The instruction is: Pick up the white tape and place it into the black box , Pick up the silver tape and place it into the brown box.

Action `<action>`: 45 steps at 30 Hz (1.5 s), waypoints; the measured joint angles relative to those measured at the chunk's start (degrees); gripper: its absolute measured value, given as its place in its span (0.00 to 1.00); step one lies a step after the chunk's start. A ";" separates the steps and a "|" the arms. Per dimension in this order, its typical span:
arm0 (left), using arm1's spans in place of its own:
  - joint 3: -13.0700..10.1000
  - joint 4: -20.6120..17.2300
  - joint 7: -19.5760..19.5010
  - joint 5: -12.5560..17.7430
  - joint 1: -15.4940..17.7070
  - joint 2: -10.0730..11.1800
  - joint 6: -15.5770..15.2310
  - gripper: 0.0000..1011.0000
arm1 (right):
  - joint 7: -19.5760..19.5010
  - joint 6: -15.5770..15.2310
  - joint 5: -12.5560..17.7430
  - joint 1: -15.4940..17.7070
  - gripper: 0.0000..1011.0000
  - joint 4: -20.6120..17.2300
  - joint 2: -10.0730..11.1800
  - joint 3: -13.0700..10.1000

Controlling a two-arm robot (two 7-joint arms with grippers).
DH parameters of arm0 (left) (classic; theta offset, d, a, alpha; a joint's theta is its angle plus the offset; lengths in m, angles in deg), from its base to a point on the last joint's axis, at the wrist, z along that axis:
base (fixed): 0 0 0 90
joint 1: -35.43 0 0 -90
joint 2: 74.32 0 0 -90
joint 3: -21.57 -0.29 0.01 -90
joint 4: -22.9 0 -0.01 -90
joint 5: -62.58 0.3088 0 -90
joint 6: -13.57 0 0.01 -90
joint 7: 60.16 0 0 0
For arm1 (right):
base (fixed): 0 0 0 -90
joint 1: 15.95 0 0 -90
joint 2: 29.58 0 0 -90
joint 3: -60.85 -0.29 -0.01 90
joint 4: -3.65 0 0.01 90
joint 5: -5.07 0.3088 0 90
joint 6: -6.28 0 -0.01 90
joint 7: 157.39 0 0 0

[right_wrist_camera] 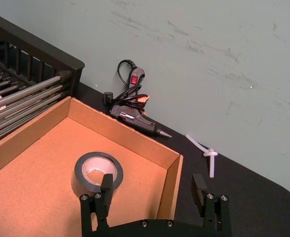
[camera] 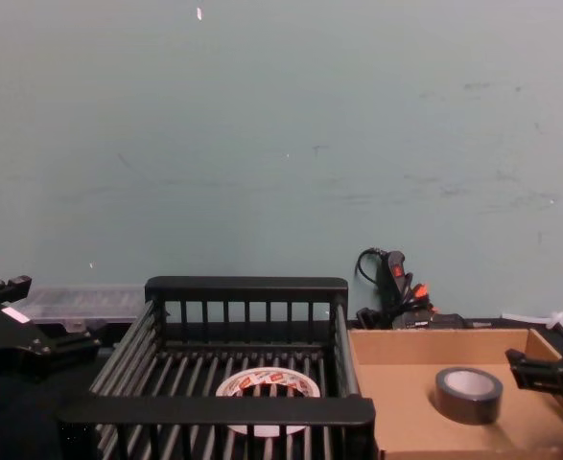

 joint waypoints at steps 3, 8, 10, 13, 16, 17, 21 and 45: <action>0.00 0.00 0.00 0.00 0.00 0.00 0.00 0.99 | 0.02 -0.02 0.08 0.00 0.99 -0.04 0.01 0.00; 0.00 0.00 0.00 0.00 0.00 0.00 0.00 0.99 | 0.04 -0.06 0.13 0.00 0.99 -0.06 0.04 0.00; 0.00 0.00 0.00 0.00 0.00 0.00 0.00 0.99 | 0.05 -0.07 0.15 0.00 0.99 -0.07 0.04 0.00; 0.00 0.00 0.00 0.00 0.00 0.00 0.00 0.99 | 0.06 -0.09 0.17 0.00 0.99 -0.09 0.05 0.00; 0.00 0.00 0.00 0.00 0.00 0.00 0.00 0.99 | 0.07 -0.11 0.18 0.00 0.99 -0.10 0.05 0.00; 0.00 0.00 0.00 0.00 0.00 0.00 0.00 0.99 | 0.08 -0.11 0.20 0.00 0.99 -0.11 0.05 0.00; 0.00 0.00 0.00 0.00 0.00 0.00 0.00 0.99 | 0.10 -0.12 0.23 0.00 0.99 -0.12 0.06 0.00; 0.00 0.00 0.00 0.00 0.00 0.00 0.00 0.99 | 0.10 -0.11 0.27 0.00 0.99 -0.14 0.05 0.00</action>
